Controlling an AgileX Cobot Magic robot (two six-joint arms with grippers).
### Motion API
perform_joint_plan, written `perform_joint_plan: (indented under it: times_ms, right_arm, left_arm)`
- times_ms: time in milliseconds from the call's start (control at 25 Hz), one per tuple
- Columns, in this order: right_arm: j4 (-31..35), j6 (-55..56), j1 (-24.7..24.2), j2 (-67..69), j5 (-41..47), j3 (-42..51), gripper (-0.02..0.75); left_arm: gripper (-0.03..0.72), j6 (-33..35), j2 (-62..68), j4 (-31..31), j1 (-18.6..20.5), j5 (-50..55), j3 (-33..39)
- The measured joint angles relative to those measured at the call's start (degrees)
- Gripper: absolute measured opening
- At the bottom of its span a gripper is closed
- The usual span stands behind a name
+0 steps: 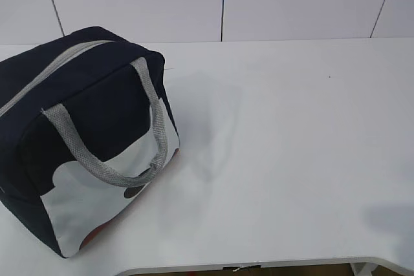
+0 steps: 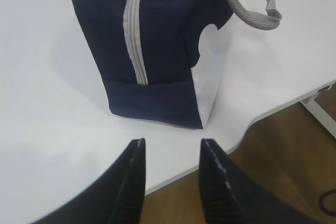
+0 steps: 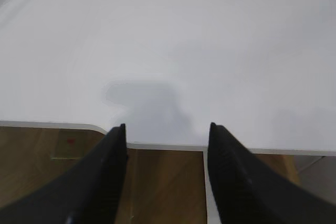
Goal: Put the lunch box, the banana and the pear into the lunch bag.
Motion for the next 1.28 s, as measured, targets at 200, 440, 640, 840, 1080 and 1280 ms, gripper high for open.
perform_joint_plan:
  times_ms: [200,440,640,840,1080,1280]
  right_arm:
    - [0.0,0.1,-0.7,0.0,0.0,0.0,0.421]
    - [0.0,0.1,-0.7,0.0,0.0,0.0,0.421]
    - [0.0,0.1,-0.7,0.0,-0.1,0.0,0.421]
    - [0.0,0.1,-0.7,0.0,-0.2,0.0,0.421]
    - [0.0,0.2,-0.7,0.0,-0.2,0.0,0.421]
    - [0.0,0.2,-0.8,0.0,-0.2,0.0,0.421]
  left_arm:
    - [0.242,0.0,0.0,-0.1,-0.9,0.0,0.0]
    - [0.242,0.0,0.0,-0.1,-0.9,0.0,0.0]
    - [0.242,0.0,0.0,-0.2,-0.9,0.0,0.0]
    - [0.242,0.0,0.0,-0.2,-0.9,0.0,0.0]
    - [0.242,0.0,0.0,-0.2,-0.9,0.0,0.0]
    - [0.242,0.0,0.0,-0.2,-0.9,0.0,0.0]
